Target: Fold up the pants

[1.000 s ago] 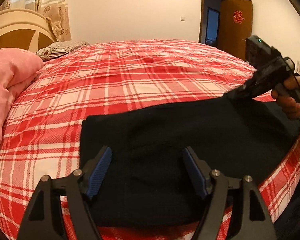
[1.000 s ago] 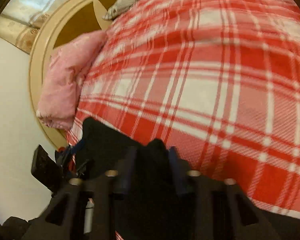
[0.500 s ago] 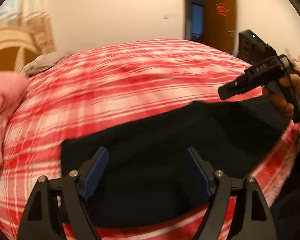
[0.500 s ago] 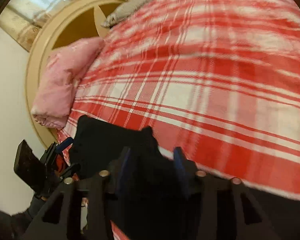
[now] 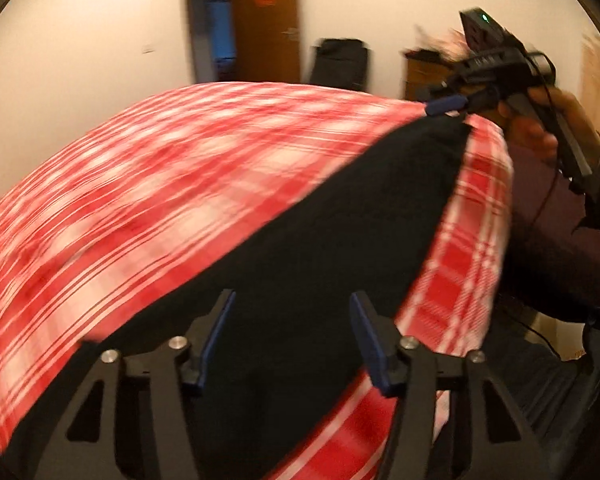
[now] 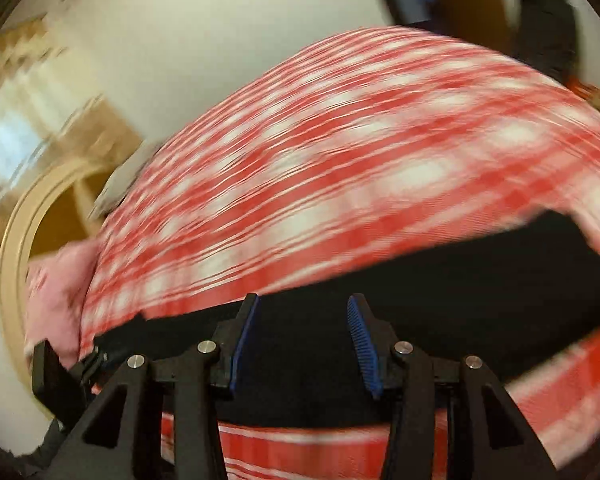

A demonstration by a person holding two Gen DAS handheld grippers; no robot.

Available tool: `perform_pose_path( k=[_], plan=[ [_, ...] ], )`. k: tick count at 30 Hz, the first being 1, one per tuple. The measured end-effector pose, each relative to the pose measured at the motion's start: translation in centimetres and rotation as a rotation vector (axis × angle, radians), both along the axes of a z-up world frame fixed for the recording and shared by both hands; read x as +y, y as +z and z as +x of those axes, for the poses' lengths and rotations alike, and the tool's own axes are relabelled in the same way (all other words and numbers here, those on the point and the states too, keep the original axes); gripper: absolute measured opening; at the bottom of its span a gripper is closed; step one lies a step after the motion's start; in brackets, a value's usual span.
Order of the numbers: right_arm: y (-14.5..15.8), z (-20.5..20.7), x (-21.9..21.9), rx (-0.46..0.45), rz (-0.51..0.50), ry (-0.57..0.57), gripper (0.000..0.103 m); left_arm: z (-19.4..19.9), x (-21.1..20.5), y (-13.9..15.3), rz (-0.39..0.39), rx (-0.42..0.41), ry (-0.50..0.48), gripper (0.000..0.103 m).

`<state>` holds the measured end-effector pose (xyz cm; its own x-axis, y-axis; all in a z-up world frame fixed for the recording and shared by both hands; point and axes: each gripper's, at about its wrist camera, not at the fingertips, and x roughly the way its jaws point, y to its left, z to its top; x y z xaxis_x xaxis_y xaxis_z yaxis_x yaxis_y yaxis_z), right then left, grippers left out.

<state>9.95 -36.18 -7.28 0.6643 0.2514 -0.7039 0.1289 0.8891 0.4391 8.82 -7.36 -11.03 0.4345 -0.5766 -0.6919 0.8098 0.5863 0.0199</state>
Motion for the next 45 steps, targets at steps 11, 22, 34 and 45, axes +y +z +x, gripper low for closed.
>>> perform_pose_path(
  k=[11, 22, 34, 45],
  plan=[
    [-1.7, -5.7, -8.9, 0.03, 0.009, -0.219, 0.047, -1.6, -8.3, -1.5, 0.044, 0.093, -0.175, 0.039],
    [-2.5, -6.3, -11.0, -0.013, 0.063, -0.256, 0.047, -1.3, -8.8, -2.6, 0.074, 0.147, -0.186, 0.012],
    [-2.5, -4.5, -13.9, -0.034, 0.063, -0.331, 0.005, -1.3, -8.4, -2.3, 0.02, 0.188, -0.205, 0.004],
    [5.4, -0.3, -12.0, -0.281, 0.039, -0.088, 0.004, -0.4, -8.0, -2.1, -0.017, 0.22, -0.204, 0.004]
  ],
)
